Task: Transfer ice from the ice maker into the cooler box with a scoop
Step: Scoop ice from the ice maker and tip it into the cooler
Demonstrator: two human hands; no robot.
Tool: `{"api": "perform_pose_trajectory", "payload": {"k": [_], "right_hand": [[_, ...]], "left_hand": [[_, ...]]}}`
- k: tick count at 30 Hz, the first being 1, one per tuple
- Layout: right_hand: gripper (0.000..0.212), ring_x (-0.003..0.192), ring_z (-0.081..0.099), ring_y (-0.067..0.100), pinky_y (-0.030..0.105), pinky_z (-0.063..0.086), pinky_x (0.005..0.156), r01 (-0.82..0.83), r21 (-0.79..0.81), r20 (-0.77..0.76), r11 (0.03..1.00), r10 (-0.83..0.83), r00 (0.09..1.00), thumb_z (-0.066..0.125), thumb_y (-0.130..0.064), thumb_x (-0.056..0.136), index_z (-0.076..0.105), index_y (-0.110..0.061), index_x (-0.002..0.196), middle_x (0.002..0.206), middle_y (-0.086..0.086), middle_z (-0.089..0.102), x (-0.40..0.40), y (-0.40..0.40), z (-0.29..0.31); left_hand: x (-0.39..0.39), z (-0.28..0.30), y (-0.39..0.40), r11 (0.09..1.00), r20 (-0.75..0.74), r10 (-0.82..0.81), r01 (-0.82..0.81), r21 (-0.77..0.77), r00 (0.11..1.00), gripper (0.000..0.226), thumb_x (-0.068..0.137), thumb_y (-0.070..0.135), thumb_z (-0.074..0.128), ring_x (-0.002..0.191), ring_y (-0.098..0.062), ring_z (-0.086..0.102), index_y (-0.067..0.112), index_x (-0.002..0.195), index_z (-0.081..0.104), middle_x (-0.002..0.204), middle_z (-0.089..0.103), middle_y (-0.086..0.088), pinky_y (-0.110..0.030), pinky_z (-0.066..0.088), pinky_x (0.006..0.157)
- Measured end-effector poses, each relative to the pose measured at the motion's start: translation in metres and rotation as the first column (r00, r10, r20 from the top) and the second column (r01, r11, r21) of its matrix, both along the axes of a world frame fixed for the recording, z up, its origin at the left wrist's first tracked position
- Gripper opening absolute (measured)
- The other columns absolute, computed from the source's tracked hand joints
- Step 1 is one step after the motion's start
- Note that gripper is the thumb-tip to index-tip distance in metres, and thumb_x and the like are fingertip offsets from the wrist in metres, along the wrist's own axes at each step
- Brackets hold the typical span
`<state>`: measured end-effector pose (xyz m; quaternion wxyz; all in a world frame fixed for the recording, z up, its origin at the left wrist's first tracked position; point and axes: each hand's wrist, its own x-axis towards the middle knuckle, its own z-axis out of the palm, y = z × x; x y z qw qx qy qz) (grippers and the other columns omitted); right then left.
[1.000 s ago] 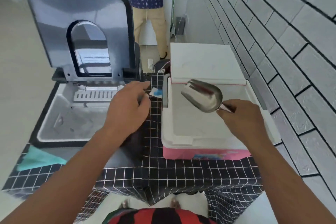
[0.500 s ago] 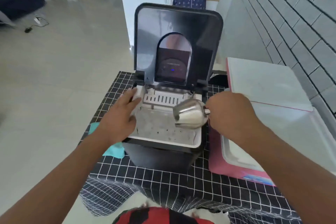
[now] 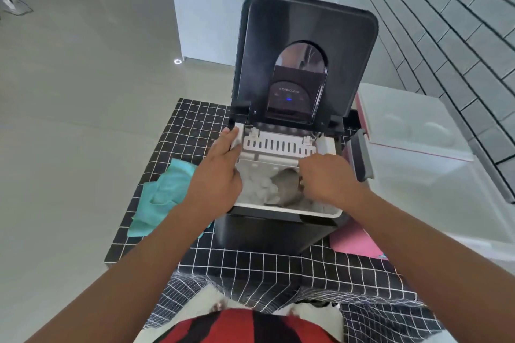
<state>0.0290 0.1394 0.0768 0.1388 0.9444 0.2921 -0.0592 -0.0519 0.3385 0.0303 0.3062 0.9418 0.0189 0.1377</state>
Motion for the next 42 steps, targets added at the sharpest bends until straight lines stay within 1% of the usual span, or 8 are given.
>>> {"api": "perform_pose_trajectory", "payload": {"k": [6, 16, 24, 28, 31, 35, 37, 42], "right_hand": [[0.02, 0.087, 0.064, 0.028, 0.029, 0.039, 0.061, 0.047, 0.193, -0.17, 0.98, -0.013, 0.985, 0.062, -0.031, 0.08, 0.066, -0.024, 0.099, 0.092, 0.004, 0.065, -0.007, 0.014, -0.035], [0.019, 0.087, 0.061, 0.022, 0.029, 0.043, 0.063, 0.115, 0.336, -0.13, 0.935, -0.075, 0.989, 0.063, -0.038, 0.083, 0.068, -0.027, 0.098, 0.09, -0.002, 0.067, -0.018, -0.007, -0.029], [0.012, 0.085, 0.044, 0.015, 0.029, 0.034, 0.073, 0.122, 0.456, -0.049, 0.882, -0.112, 0.992, 0.065, -0.038, 0.084, 0.069, -0.029, 0.092, 0.07, -0.011, 0.043, -0.034, -0.021, -0.023], [0.012, 0.095, 0.047, 0.015, 0.028, 0.039, 0.078, 0.154, 0.494, -0.065, 0.856, -0.14, 0.988, 0.064, -0.037, 0.085, 0.067, -0.025, 0.088, 0.081, -0.005, 0.056, -0.037, -0.028, -0.025], [0.015, 0.103, 0.044, 0.009, 0.028, 0.04, 0.087, 0.168, 0.563, -0.075, 0.81, -0.152, 0.986, 0.066, -0.034, 0.084, 0.07, -0.022, 0.092, 0.088, -0.005, 0.061, -0.039, -0.034, -0.027], [0.019, 0.118, 0.038, 0.006, 0.019, 0.029, 0.095, 0.171, 0.625, -0.078, 0.761, -0.157, 0.985, 0.069, -0.031, 0.083, 0.073, -0.02, 0.098, 0.1, -0.009, 0.064, -0.041, -0.041, -0.026], [0.026, 0.125, 0.033, 0.008, 0.018, 0.022, 0.1, 0.149, 0.62, -0.063, 0.77, -0.14, 0.988, 0.07, -0.029, 0.084, 0.072, -0.018, 0.107, 0.117, -0.013, 0.062, -0.041, -0.045, -0.026], [0.017, 0.132, 0.024, 0.009, 0.022, 0.018, 0.106, 0.179, 0.653, -0.079, 0.736, -0.169, 0.982, 0.071, -0.027, 0.084, 0.075, -0.014, 0.094, 0.134, -0.017, 0.048, -0.04, -0.06, -0.023]], "left_hand": [[0.003, -0.005, 0.003, 1.0, 0.027, -0.009, 0.009, 0.016, 1.0, 0.053, 0.088, -0.001, 0.045, 0.149, -0.013, 0.009, 0.004, 0.141, 0.046, 0.161, 0.02, 0.001, -0.022, 0.011, 0.114], [0.004, -0.01, 0.005, 1.0, 0.021, -0.015, 0.015, -0.016, 1.0, 0.051, 0.09, 0.002, 0.043, 0.149, -0.01, 0.008, 0.006, 0.141, 0.047, 0.161, 0.019, 0.005, -0.025, 0.014, 0.116], [0.0, -0.007, 0.004, 0.995, 0.036, 0.002, 0.002, -0.102, 0.999, 0.057, 0.093, 0.003, 0.039, 0.147, -0.001, 0.009, 0.019, 0.148, 0.036, 0.16, 0.021, 0.01, -0.016, 0.01, 0.112], [0.0, -0.007, 0.005, 0.987, 0.044, 0.017, -0.01, -0.157, 0.999, 0.053, 0.099, 0.009, 0.036, 0.145, 0.003, 0.012, 0.022, 0.15, 0.032, 0.158, 0.025, 0.01, -0.011, 0.009, 0.113], [0.0, -0.007, 0.005, 0.994, 0.051, 0.013, -0.007, -0.112, 0.999, 0.056, 0.096, 0.004, 0.039, 0.145, -0.001, 0.014, 0.02, 0.149, 0.034, 0.158, 0.026, 0.01, -0.018, 0.014, 0.115], [-0.001, -0.005, 0.003, 0.995, 0.046, 0.027, -0.023, -0.093, 0.999, 0.056, 0.096, 0.004, 0.04, 0.141, 0.005, 0.012, 0.021, 0.149, 0.034, 0.158, 0.025, 0.012, -0.012, 0.011, 0.111], [-0.001, -0.005, 0.003, 0.996, 0.048, 0.03, -0.026, -0.083, 0.998, 0.055, 0.096, 0.003, 0.04, 0.141, 0.004, 0.012, 0.02, 0.149, 0.035, 0.158, 0.026, 0.011, -0.015, 0.013, 0.112], [-0.002, -0.002, 0.002, 0.998, 0.039, 0.019, -0.016, -0.06, 0.999, 0.054, 0.096, 0.002, 0.04, 0.146, -0.006, 0.018, 0.016, 0.148, 0.037, 0.158, 0.027, 0.008, -0.018, 0.016, 0.113]]}}
